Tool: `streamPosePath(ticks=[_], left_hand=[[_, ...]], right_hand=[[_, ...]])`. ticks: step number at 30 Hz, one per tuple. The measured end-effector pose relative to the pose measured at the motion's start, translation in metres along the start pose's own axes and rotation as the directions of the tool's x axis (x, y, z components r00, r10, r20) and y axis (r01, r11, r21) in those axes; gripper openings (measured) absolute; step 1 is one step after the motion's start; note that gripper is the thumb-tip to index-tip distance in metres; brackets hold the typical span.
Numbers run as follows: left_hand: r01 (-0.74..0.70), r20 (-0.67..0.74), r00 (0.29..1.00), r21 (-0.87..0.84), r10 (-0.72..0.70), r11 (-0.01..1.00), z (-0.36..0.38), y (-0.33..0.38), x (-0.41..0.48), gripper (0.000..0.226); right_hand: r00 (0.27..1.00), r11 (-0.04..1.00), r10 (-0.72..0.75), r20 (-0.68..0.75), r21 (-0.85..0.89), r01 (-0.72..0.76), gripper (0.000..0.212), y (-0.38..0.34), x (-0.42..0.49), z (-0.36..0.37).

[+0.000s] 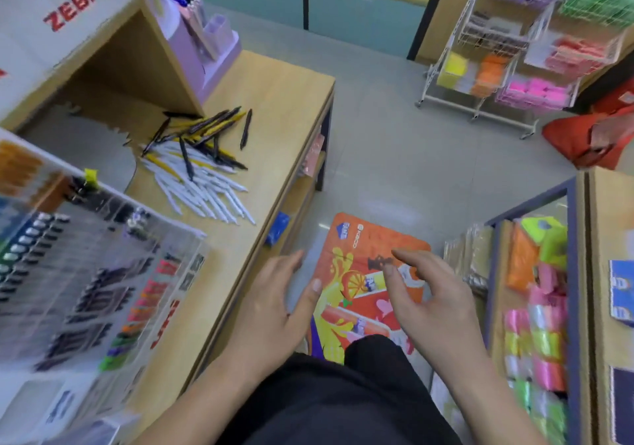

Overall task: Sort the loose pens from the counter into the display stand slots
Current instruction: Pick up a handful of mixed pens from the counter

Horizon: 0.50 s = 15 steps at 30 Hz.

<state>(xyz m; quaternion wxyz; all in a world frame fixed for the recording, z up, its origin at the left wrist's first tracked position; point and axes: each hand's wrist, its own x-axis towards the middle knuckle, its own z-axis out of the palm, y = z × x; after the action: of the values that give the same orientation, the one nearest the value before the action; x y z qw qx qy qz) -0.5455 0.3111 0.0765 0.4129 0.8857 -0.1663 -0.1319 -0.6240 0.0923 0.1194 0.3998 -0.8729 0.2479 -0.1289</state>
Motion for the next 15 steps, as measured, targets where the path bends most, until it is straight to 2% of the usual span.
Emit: streamPosePath(ticks=[5, 10, 15], left_hand=[[0.082, -0.055, 0.995, 0.067, -0.078, 0.994, 0.025, 0.001, 0.056, 0.07], [0.209, -0.187, 0.96, -0.02, -0.209, 0.978, 0.054, 0.019, 0.118, 0.066], [0.292, -0.303, 0.904, -0.082, -0.303, 0.953, 0.058, 0.047, 0.175, 0.055]], right_hand=[[0.986, 0.987, -0.131, 0.105, -0.081, 0.14, 0.025, -0.007, 0.107, 0.008], [0.929, 0.948, -0.292, 0.226, -0.057, 0.312, 0.028, 0.012, 0.193, 0.027], [0.867, 0.94, -0.301, 0.397, -0.03, 0.34, 0.025, 0.02, 0.265, 0.031]])
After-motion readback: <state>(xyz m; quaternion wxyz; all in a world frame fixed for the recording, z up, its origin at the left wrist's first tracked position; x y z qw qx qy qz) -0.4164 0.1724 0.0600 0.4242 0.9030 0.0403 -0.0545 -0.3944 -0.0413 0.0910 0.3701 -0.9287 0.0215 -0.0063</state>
